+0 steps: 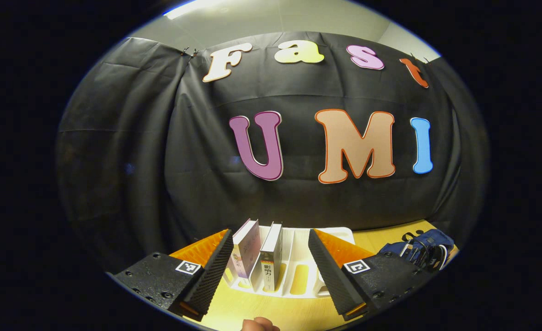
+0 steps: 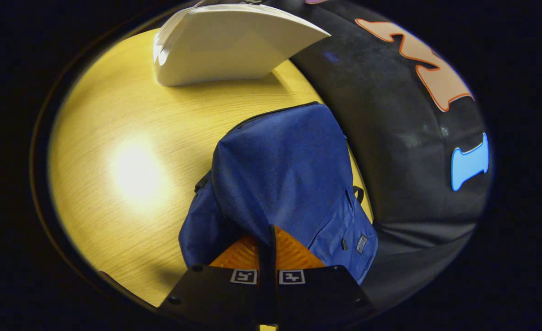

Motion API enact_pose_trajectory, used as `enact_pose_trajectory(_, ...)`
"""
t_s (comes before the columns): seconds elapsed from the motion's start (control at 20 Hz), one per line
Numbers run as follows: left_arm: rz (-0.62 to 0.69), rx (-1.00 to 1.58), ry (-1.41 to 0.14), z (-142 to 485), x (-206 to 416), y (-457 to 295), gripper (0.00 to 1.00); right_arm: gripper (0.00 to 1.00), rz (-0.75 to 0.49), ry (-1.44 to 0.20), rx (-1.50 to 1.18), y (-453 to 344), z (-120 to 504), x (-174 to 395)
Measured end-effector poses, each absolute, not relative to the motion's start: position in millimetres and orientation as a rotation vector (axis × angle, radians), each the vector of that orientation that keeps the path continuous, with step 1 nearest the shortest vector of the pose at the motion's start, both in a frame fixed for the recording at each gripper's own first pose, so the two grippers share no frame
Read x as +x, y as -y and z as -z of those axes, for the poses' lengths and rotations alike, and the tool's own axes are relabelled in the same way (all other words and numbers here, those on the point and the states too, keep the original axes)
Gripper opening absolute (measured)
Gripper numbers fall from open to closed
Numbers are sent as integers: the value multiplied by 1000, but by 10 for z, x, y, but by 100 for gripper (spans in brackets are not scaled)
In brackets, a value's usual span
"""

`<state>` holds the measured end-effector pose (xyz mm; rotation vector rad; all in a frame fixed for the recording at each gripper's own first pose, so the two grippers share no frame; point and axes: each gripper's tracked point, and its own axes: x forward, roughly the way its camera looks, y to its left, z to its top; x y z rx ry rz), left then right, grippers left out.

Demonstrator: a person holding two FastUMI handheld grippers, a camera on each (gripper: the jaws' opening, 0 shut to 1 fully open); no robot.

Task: Open the schoolbag, grab two books from the bookshelf and put them into the schoolbag.

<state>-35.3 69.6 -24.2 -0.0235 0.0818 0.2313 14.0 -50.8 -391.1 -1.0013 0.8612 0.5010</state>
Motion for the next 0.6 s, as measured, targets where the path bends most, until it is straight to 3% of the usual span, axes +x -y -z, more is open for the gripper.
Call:
enact_pose_trajectory(0.05, -231, -20, -78, 227, -353, -698, 96, 0, -503, -857, -978, 500, 3866, 160)
enact_pose_trajectory(0.2, -228, -12, -72, 207, -339, -717, 98, 4, -481, -856, -834, 530, 3711, 178)
enact_pose_trajectory(0.35, -223, -6, -80, 231, -299, -731, 98, 0, -462, -844, -665, 559, 3449, 267)
enact_pose_trajectory(0.4, -222, 1, -81, 235, -281, -739, 96, 8, -451, -842, -607, 586, 3342, 281)
enact_pose_trajectory(0.6, -228, 19, -85, 275, -222, -824, 96, 0, -393, -815, -416, 744, 2963, 423)
